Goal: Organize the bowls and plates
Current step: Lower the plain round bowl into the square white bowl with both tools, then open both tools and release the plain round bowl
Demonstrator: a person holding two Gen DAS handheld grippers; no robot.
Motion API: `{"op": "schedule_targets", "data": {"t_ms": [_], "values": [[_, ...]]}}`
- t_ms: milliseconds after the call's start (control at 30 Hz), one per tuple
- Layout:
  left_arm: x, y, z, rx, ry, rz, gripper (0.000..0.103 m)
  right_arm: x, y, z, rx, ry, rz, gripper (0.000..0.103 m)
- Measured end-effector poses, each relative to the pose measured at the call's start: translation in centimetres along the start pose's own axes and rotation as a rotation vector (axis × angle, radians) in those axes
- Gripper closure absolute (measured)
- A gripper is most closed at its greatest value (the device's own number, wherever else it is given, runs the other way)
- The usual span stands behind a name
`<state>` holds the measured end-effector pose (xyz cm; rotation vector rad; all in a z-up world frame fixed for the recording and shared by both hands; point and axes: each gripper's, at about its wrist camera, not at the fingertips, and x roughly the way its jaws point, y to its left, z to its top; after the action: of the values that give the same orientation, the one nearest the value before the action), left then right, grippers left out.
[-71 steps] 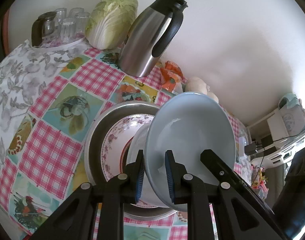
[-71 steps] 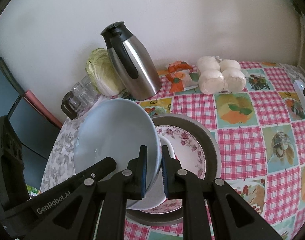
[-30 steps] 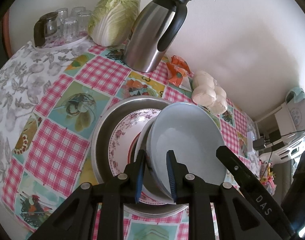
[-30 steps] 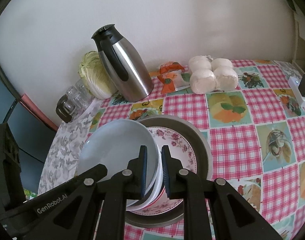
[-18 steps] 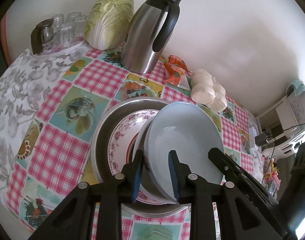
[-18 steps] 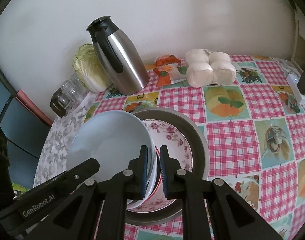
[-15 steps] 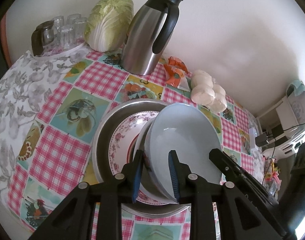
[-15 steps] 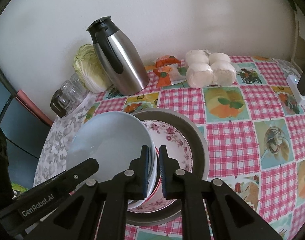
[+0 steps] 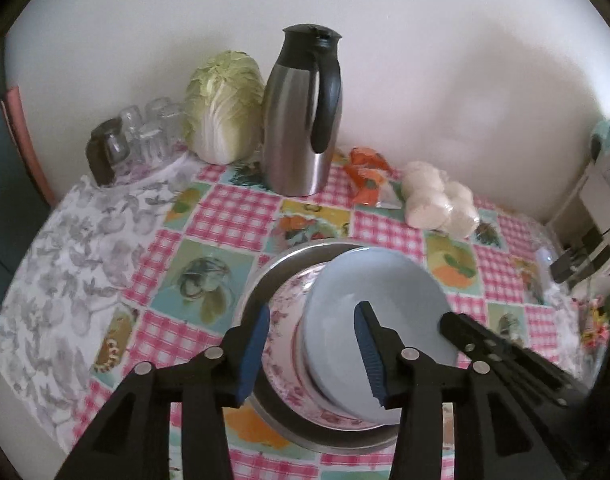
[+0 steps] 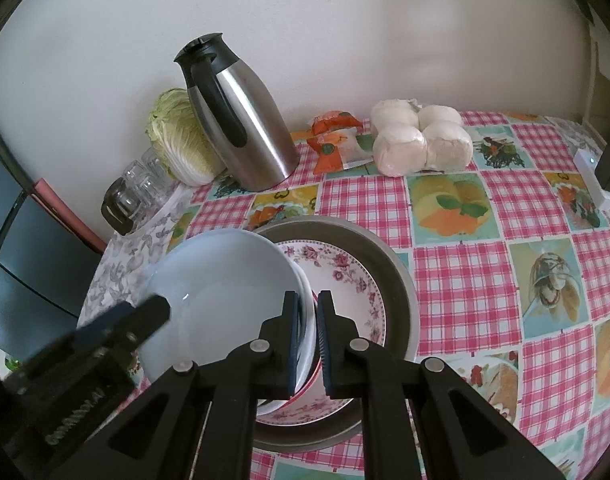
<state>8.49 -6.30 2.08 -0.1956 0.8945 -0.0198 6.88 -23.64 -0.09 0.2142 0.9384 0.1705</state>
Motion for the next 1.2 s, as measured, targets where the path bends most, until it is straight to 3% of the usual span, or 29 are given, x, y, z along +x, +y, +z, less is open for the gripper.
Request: {"op": "schedule_targets", "data": {"t_ms": [300,600,733,900,1067,1200], "values": [[2.6,2.9,-0.7,-0.147,0.108,-0.007,0.055,-0.3,0.2,0.0,-0.009,-0.008,0.036,0.093],[2.1,3.2,-0.9,-0.180,0.102,-0.061,0.055,-1.6,0.9,-0.1,-0.059,-0.042,0.003,0.093],[1.4,3.6,-1.2,-0.200,0.091,-0.069,0.043,-2.2,0.9,-0.6,-0.080,-0.045,-0.028,0.091],[0.2,4.0,-2.1,-0.207,0.067,-0.057,0.030,-2.7,0.5,-1.9,-0.091,-0.032,-0.059,0.058],[-1.2,4.4,-3.2,-0.194,0.017,-0.046,0.002,-4.0,0.5,-3.0,-0.120,-0.049,-0.087,0.044],[-2.0,4.9,-4.3,-0.166,-0.016,-0.011,0.000,-4.5,0.7,-3.8,-0.148,-0.058,-0.103,0.029]]}}
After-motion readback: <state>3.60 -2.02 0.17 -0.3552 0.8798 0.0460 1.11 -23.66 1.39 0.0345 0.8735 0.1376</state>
